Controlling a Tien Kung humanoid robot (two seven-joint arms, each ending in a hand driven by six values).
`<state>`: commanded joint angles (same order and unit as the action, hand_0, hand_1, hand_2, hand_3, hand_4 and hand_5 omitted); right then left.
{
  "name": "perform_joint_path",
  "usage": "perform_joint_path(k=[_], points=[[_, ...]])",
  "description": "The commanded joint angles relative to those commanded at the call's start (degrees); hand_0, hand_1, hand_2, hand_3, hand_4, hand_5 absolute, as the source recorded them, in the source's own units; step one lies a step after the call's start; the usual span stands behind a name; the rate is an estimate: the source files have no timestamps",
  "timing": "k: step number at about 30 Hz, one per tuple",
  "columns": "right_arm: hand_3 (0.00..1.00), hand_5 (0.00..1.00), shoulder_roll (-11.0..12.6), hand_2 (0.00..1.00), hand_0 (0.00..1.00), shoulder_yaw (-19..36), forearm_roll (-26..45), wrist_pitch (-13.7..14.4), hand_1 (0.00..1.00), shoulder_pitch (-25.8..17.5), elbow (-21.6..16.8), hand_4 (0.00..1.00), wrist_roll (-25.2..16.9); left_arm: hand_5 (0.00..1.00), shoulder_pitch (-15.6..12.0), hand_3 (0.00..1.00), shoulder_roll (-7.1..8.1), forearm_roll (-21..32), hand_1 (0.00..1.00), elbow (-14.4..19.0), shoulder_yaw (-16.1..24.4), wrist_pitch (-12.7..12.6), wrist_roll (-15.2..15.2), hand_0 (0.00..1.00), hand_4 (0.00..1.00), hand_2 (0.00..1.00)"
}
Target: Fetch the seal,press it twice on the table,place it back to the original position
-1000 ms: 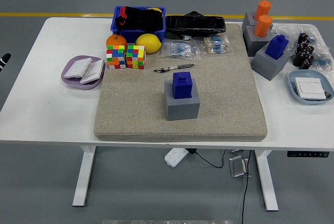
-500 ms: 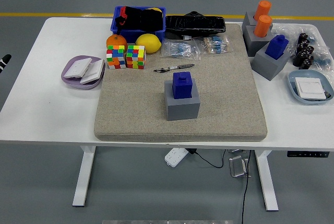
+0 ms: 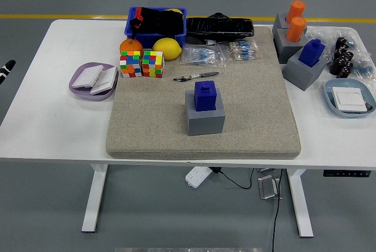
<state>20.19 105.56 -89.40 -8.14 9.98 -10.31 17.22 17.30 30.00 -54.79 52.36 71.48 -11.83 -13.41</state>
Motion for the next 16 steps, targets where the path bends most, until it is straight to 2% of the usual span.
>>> perform_joint_path(k=[16], points=[[0.732,0.566,-0.1,0.755,0.873,-0.2,0.6,0.0,0.756,-0.1,0.0,0.841,0.0,0.545,0.0,0.998,-0.04,-0.3,0.998,0.0,1.6,-0.1,-0.1,0.998,0.961,0.998]])
